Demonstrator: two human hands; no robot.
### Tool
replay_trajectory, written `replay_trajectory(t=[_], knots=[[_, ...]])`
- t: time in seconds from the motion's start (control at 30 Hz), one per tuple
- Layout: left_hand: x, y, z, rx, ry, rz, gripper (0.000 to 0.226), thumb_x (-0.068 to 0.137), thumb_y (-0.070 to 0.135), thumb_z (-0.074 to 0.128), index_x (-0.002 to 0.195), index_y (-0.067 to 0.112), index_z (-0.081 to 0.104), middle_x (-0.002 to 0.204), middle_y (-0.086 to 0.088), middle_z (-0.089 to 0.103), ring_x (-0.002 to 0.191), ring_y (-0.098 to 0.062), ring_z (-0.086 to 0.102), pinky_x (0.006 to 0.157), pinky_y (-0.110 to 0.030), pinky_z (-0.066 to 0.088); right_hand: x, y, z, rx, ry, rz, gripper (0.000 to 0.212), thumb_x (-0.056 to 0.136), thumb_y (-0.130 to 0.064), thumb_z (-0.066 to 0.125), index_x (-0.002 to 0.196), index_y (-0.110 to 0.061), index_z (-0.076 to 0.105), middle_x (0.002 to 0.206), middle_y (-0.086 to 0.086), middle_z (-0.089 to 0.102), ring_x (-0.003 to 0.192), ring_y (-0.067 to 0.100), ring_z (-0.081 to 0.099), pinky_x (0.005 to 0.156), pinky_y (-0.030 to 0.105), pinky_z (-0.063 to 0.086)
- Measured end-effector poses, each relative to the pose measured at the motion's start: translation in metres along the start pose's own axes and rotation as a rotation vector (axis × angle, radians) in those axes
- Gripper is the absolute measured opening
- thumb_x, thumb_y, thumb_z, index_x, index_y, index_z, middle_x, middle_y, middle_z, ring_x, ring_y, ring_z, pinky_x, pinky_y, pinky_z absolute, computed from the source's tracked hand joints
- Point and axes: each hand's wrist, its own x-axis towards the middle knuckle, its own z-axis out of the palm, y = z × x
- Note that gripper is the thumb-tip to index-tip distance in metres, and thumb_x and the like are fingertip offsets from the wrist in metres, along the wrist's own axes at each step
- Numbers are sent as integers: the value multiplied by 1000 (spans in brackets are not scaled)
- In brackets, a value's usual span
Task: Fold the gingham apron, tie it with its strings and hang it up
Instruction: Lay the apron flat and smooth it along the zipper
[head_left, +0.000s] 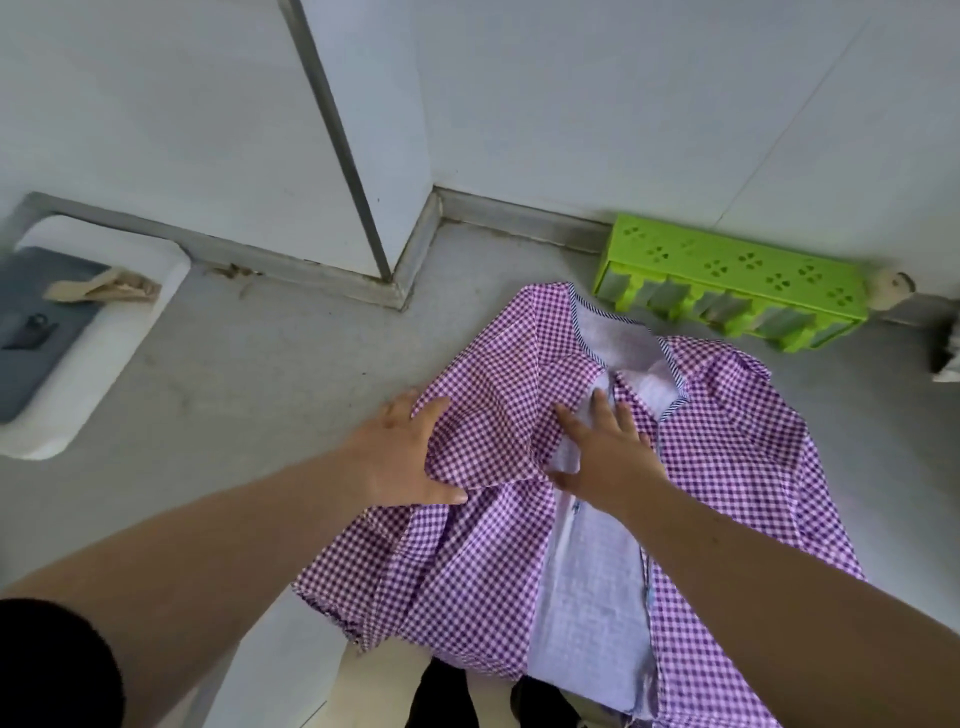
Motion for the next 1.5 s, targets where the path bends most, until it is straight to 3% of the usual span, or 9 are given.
replay_trajectory(t=[0.23,0.47,0.67,0.87,0.97,1.07,1.17,1.37,1.5], knots=[[-18,-9,22,-66,-23,-203,134,71,69,79,164,28,-8,169,-12,15,155,-35,25,124,-52,31,14,9,-3,28,-10,-7,103,83,-76,60,158,-53,-7,169,3,-23,156,37,-14,122,67,16],[-7,-26,9,-268,94,-117,66,91,13,66,150,18,36,131,-9,64,109,-28,67,92,-39,55,19,12,-2,31,-22,-1,106,80,-76,63,157,-55,-6,169,0,-24,156,36,-15,122,67,16],[2,-70,-63,368,478,-187,45,93,16,65,135,14,49,120,-11,59,95,-25,61,77,-38,53,18,10,-6,63,-39,5,106,82,-71,66,158,-53,-5,169,-1,-25,156,34,-18,122,66,17],[-7,-75,-63,603,533,60,75,85,19,68,152,18,35,151,-14,38,139,-35,40,120,-51,34,15,7,-7,45,-33,5,105,84,-72,64,158,-51,-7,169,0,-25,155,35,-18,121,68,16],[-23,-30,-31,465,438,524,32,85,28,58,116,21,58,116,-1,57,104,-21,56,98,-42,52,13,6,-8,41,-30,6,104,84,-72,63,158,-51,-7,169,0,-25,155,35,-18,121,68,14],[-29,14,-6,172,75,177,51,95,65,35,81,19,54,82,7,58,73,-15,58,76,-38,60,12,4,-10,40,-29,11,102,86,-71,63,158,-52,-7,169,0,-26,156,35,-18,121,68,12],[-16,24,10,-298,-164,-99,77,83,91,27,104,26,61,105,7,64,97,-16,64,95,-37,53,10,0,-12,-6,-9,42,101,85,-71,61,159,-49,-5,170,0,-20,157,33,-13,120,68,13],[-5,7,4,-875,-140,-63,39,87,59,70,66,26,70,71,6,66,65,-6,61,67,-14,51,-2,-16,-7,2,139,56,84,89,-61,64,158,-44,19,162,-2,17,148,29,24,113,55,39],[-2,-14,-5,-987,-63,-376,30,101,35,57,104,11,74,100,-10,79,84,-26,73,77,-36,59,2,-7,-9,3,120,49,82,89,-63,60,158,-45,20,161,-2,24,144,29,32,108,56,45]])
